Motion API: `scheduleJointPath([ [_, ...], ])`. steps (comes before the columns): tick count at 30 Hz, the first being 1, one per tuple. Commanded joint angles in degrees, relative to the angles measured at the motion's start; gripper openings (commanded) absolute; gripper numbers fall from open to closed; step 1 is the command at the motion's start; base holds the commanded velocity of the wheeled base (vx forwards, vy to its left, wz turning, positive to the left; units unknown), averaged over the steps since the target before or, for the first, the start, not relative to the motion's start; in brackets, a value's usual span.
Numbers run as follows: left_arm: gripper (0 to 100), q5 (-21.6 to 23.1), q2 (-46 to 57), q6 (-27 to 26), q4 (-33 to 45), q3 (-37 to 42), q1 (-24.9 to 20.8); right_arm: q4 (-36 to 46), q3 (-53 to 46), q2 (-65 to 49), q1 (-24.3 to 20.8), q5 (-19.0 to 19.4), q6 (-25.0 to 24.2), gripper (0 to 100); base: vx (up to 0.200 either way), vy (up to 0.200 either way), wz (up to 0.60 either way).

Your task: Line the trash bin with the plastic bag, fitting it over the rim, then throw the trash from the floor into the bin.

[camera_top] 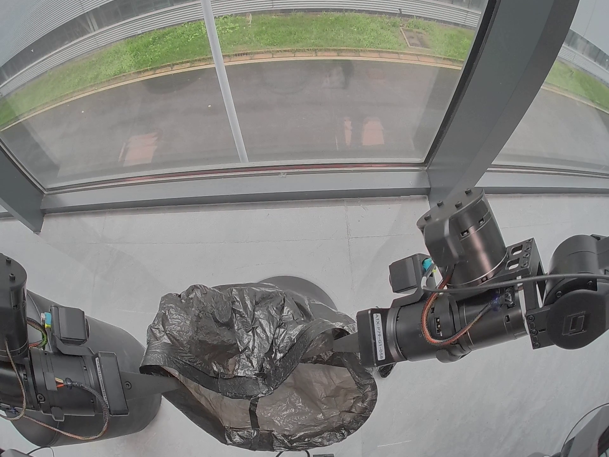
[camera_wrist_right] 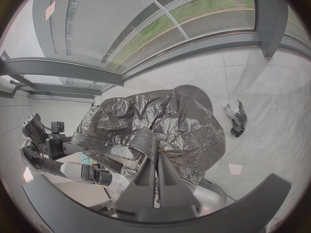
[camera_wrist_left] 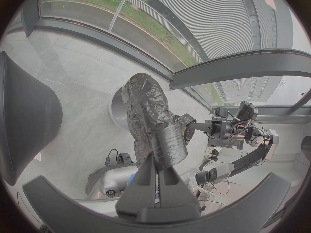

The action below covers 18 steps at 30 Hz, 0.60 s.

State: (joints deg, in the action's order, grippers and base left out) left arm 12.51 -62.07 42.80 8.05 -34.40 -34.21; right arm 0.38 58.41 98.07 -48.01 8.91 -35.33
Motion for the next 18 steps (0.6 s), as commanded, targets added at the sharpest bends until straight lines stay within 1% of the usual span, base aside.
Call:
scheduleJointPath([
  [1,0,0.3,-1.5,0.2,0.0,-0.1,0.0,0.0,-0.1,1.6,0.0,0.1,0.0,0,0.000,0.000,0.00],
  [6,0,0.5,-6.8,0.3,-1.0,-0.3,0.2,-0.9,0.7,5.4,1.1,0.0,0.0,0,0.000,0.000,0.00],
  [9,0,0.6,-11.5,0.0,-2.5,-0.9,1.9,-3.5,0.9,7.6,2.7,0.1,0.1,0,0.000,0.000,0.00],
  [13,0,0.9,-15.9,0.0,-6.4,-0.8,3.1,-6.9,1.4,10.6,4.1,0.1,0.2,0,0.000,0.000,0.00],
  [15,0,1.0,-17.0,0.0,-7.1,-0.8,3.5,-7.7,1.9,11.6,4.5,0.1,0.3,0,0.000,0.000,0.00],
  [18,0,2.0,-20.3,-0.3,-9.6,-1.1,5.4,-9.4,4.0,14.8,5.6,1.3,0.3,0,0.000,0.000,0.00],
])
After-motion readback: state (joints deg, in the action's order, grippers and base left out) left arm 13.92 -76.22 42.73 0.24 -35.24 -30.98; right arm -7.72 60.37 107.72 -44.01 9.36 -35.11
